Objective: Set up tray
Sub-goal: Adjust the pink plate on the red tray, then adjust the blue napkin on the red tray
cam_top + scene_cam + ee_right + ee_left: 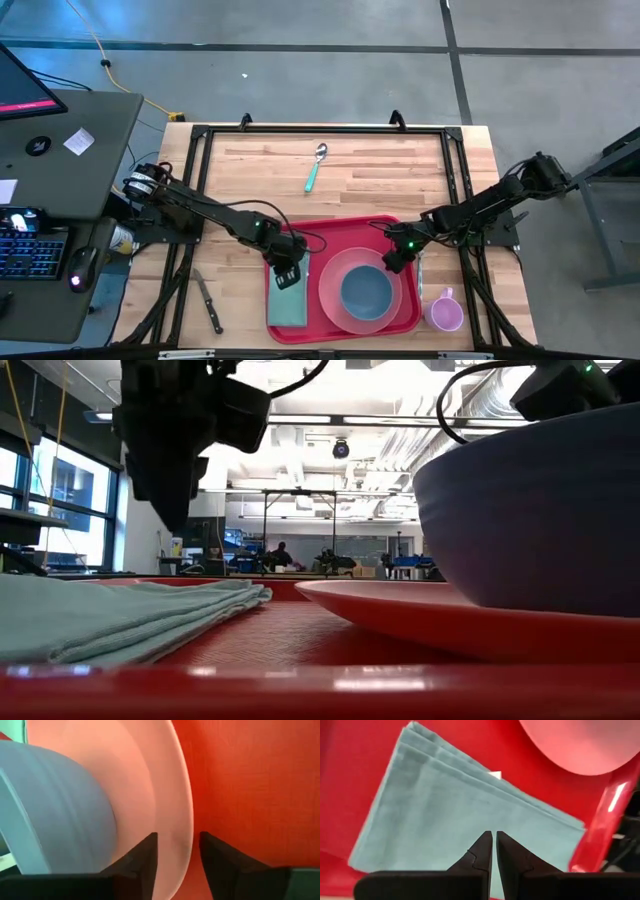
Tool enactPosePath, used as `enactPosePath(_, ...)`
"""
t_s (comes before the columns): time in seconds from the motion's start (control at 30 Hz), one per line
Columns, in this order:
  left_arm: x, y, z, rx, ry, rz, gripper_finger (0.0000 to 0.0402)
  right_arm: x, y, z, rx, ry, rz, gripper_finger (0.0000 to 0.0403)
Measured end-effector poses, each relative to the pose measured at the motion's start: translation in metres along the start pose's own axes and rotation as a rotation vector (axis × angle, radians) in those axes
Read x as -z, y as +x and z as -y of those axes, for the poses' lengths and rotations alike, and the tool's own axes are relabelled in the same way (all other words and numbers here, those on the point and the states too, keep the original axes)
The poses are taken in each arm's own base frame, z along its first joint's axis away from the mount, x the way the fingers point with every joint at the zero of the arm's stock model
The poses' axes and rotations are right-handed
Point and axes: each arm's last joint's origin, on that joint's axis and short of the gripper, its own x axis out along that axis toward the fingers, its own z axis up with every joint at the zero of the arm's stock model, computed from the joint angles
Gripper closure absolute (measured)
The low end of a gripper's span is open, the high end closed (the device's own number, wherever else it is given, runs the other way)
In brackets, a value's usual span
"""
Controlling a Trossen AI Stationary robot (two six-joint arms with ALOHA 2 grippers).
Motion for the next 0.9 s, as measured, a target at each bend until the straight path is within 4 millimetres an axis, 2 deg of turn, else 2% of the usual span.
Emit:
enactPosePath(0.2,0.007,0.015,-0.008,0.055,0.068,0.003,0.0341,0.001,-0.002,-0.002,-0.028,0.027,-0.023,0.0266)
enactPosePath(0.4,0.015,0.028,-0.018,0.096,0.075,-0.002,0.0341,0.001,-0.017,-0.012,-0.101,0.024,0.037,0.0265)
enactPosePath(0.63,0.015,0.032,-0.025,-0.007,0.056,0.098,0.0341,0.003,-0.038,-0.020,-0.175,0.001,0.120,0.0265)
enactPosePath(0.9,0.012,0.035,-0.027,-0.075,-0.032,0.178,0.0341,0.007,-0.048,-0.016,-0.144,0.008,0.123,0.0265)
